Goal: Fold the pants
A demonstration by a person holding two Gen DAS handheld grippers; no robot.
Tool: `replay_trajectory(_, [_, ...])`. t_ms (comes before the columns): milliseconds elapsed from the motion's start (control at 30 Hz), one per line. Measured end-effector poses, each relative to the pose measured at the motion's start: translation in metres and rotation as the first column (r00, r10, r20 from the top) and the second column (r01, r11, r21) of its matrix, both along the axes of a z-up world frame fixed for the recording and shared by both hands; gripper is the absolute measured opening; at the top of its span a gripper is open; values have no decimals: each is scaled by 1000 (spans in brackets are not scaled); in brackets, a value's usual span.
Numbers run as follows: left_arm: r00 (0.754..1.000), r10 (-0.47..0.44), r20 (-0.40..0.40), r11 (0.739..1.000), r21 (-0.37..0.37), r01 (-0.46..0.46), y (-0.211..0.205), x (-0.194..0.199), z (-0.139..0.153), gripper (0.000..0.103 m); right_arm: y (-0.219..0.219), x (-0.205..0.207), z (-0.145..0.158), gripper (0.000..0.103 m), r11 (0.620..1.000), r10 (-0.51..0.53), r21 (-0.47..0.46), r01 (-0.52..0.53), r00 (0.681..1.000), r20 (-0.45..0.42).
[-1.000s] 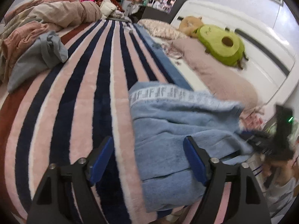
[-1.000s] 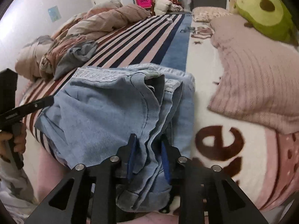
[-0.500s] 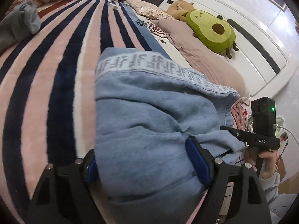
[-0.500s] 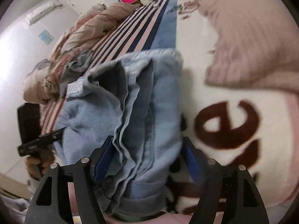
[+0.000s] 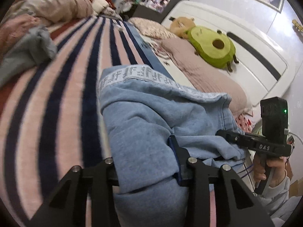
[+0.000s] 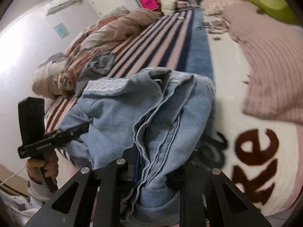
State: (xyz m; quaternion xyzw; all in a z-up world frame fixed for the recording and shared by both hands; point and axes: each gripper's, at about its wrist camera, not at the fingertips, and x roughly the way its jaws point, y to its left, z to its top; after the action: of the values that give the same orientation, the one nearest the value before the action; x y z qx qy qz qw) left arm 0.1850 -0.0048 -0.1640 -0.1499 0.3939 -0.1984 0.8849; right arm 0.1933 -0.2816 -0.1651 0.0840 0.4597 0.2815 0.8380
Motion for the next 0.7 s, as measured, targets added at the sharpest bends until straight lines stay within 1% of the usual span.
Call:
replay_trajectory(167, [995,84,55,996,26,-86,49,-12,16,32,49,6,7,13,997,79,11,-79,997,10])
replay_trajectory(300, [982,167,86,984,41,-171,107,-24,25,32,110,18,9,13,987,160,19,-160,987,13])
replay_trajectory(400, [966,235,110,969,48,-241,156,-35,31,31,164,28,10,13,972,231,33,-231,973,3])
replay_trajectory(467, [951,285,124,955,53,-293,189,-41,34,31,199,32,10,13,960,278,33,-278,960,5])
replay_trajectory(500, [942,308,131,946,59,-318,206,-45,35,31,223,35,9,13,951,307,36,-307,952,5])
replay_trajectory(567, [927,348,142,931,68,-360,235,-51,36,31,254,38,8,13,940,338,40,-338,941,3])
replay_trajectory(600, [919,365,145,923,73,-378,250,-53,36,31,277,40,6,13,933,358,42,-358,934,3])
replay_trajectory(700, [900,410,152,902,81,-424,289,-59,32,31,321,43,2,13,916,398,40,-398,917,5])
